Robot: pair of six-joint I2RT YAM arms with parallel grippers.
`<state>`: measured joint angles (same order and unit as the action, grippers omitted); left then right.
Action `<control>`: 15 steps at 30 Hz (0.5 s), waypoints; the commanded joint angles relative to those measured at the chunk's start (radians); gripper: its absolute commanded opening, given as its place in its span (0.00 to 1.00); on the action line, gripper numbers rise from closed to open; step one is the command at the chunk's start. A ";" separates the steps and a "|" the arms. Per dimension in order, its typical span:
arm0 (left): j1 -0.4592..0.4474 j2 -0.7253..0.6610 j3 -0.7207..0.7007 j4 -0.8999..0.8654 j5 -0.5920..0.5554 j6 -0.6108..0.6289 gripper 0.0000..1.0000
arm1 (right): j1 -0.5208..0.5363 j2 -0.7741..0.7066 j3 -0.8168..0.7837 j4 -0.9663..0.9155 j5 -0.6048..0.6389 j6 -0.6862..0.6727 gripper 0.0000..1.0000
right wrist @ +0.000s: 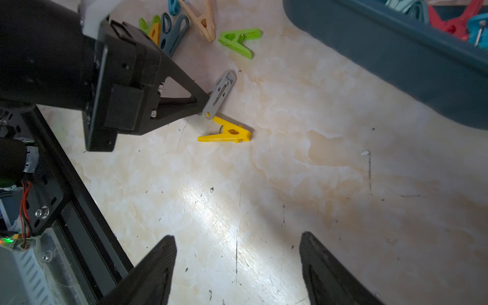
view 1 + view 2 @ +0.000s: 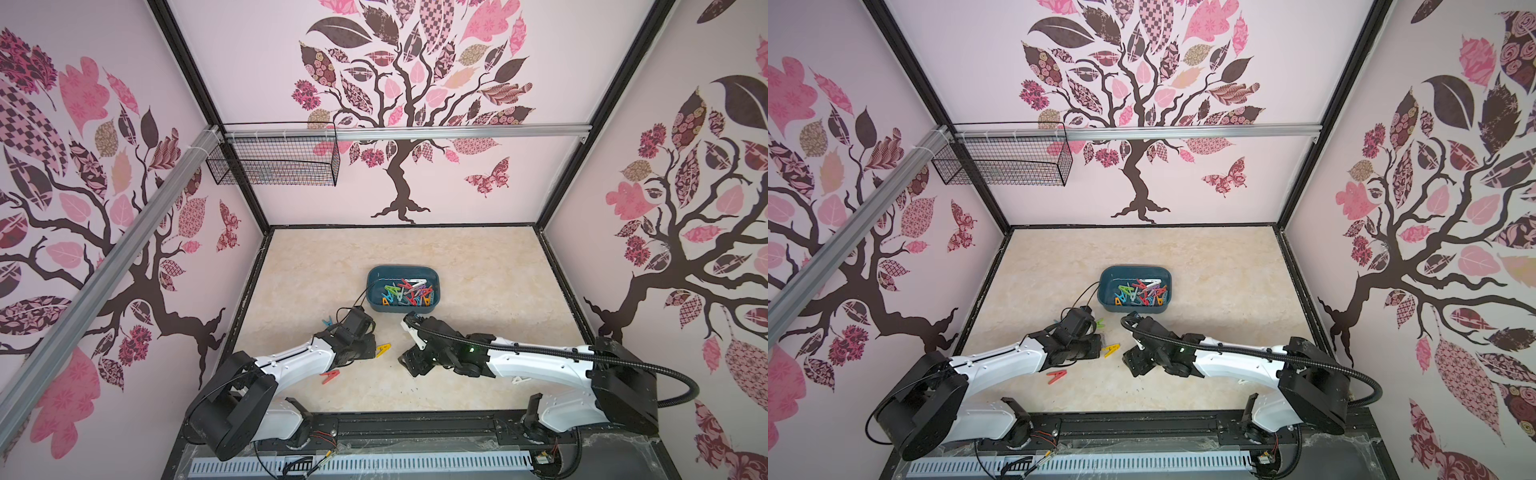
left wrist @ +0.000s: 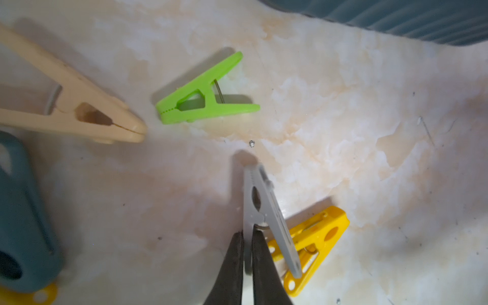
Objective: Put the clothespins into the storage box
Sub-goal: Pick up the clothespin from the center of the board.
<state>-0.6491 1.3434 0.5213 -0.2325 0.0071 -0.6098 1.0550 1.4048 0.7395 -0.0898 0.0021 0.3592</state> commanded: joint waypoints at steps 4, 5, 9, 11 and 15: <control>-0.014 0.034 -0.001 0.010 -0.008 0.010 0.07 | 0.000 0.023 0.010 0.008 -0.005 -0.010 0.77; -0.014 0.042 0.000 0.009 -0.010 0.013 0.06 | 0.000 0.022 0.011 0.008 -0.004 -0.010 0.77; -0.015 0.035 0.028 -0.050 -0.031 0.021 0.00 | 0.000 0.015 0.009 0.005 0.001 -0.009 0.77; -0.015 -0.015 0.049 -0.101 -0.054 0.020 0.00 | 0.001 0.007 0.006 0.001 0.007 -0.010 0.77; -0.014 -0.124 0.103 -0.182 -0.099 0.031 0.00 | 0.001 -0.014 -0.006 0.000 0.038 -0.012 0.77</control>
<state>-0.6613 1.2785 0.5514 -0.3412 -0.0444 -0.5983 1.0550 1.4067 0.7383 -0.0853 0.0101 0.3588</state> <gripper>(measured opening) 0.049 0.772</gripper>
